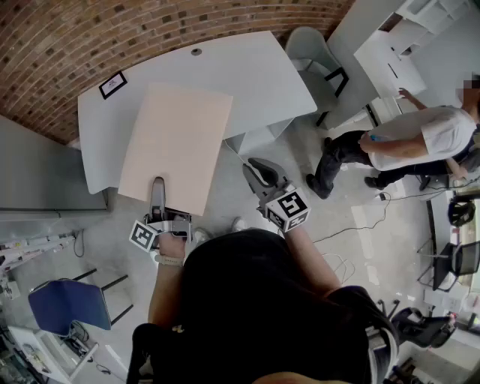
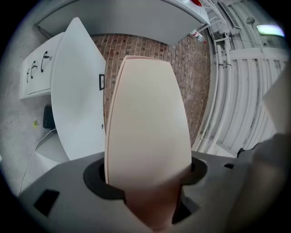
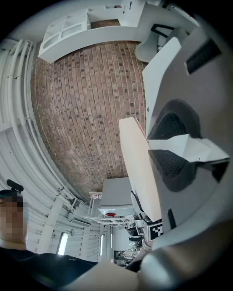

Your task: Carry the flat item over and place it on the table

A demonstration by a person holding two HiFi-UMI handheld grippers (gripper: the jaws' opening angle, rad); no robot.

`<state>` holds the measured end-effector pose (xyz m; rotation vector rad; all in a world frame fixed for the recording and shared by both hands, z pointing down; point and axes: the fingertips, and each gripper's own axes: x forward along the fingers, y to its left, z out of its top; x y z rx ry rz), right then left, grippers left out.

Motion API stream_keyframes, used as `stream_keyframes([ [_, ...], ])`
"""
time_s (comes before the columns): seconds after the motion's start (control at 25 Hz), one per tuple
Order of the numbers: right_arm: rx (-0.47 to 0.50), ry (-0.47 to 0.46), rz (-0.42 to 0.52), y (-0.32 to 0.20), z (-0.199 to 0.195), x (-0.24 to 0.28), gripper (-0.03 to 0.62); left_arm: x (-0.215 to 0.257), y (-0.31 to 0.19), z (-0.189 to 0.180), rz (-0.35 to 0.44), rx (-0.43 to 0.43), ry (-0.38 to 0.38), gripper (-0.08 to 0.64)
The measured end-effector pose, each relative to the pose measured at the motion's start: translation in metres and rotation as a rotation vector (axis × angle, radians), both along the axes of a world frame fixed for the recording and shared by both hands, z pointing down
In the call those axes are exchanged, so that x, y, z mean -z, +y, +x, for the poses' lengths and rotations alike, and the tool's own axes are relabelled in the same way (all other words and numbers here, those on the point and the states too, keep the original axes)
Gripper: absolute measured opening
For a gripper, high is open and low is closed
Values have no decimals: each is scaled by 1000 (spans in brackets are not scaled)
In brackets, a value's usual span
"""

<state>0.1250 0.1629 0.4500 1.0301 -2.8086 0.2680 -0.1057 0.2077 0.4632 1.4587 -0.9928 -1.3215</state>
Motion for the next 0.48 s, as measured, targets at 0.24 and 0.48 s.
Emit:
stream_keyframes([
  [0.24, -10, 5, 9, -4, 40, -3, 63, -5, -9, 37, -10, -5, 5, 296],
  [0.48, -34, -19, 17, -12, 79, -7, 63, -5, -14, 72, -10, -12, -3, 296],
])
